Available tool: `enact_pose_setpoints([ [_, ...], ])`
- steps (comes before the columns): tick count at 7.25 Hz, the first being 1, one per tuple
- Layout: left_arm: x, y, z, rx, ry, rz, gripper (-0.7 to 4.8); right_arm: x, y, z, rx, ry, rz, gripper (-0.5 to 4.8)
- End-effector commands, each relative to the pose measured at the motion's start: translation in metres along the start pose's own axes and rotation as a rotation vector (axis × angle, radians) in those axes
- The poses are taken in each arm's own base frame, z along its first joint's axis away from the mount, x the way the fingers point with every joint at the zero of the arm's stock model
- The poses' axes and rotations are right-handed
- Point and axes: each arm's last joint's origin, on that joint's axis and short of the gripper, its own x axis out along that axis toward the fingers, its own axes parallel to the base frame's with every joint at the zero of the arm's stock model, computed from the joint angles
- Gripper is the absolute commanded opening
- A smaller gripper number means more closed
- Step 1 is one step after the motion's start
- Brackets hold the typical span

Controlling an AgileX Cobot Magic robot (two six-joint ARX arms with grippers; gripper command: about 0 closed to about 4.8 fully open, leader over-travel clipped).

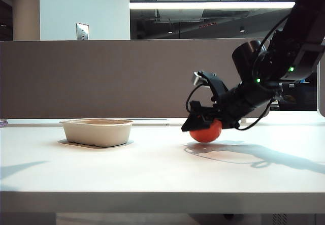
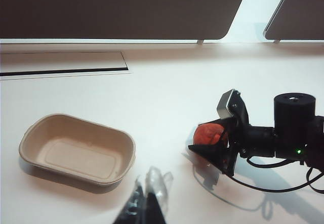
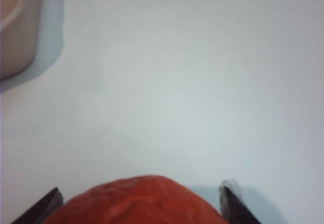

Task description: Pick up the orange and place it into the paper lunchbox.

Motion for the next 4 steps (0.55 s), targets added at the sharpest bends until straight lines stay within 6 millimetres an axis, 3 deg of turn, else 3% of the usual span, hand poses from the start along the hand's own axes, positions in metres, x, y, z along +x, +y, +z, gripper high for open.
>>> enact_pose_setpoints([
  [1, -0.015, 0.002, 0.012, 0.070, 0.033, 0.167, -0.06, 0.040, 0.091, 0.127, -0.176, -0.327, 0.148, 3.67],
  [2, -0.016, 0.001, 0.014, 0.070, 0.025, 0.152, -0.06, 0.075, 0.124, 0.128, -0.196, -0.345, 0.172, 3.67],
  [3, -0.017, 0.000, 0.015, 0.069, 0.026, 0.136, -0.06, 0.096, 0.137, 0.124, -0.203, -0.358, 0.176, 3.67],
  [4, -0.017, 0.000, 0.015, 0.069, 0.026, 0.136, -0.06, 0.103, 0.141, 0.121, -0.204, -0.353, 0.184, 3.67],
])
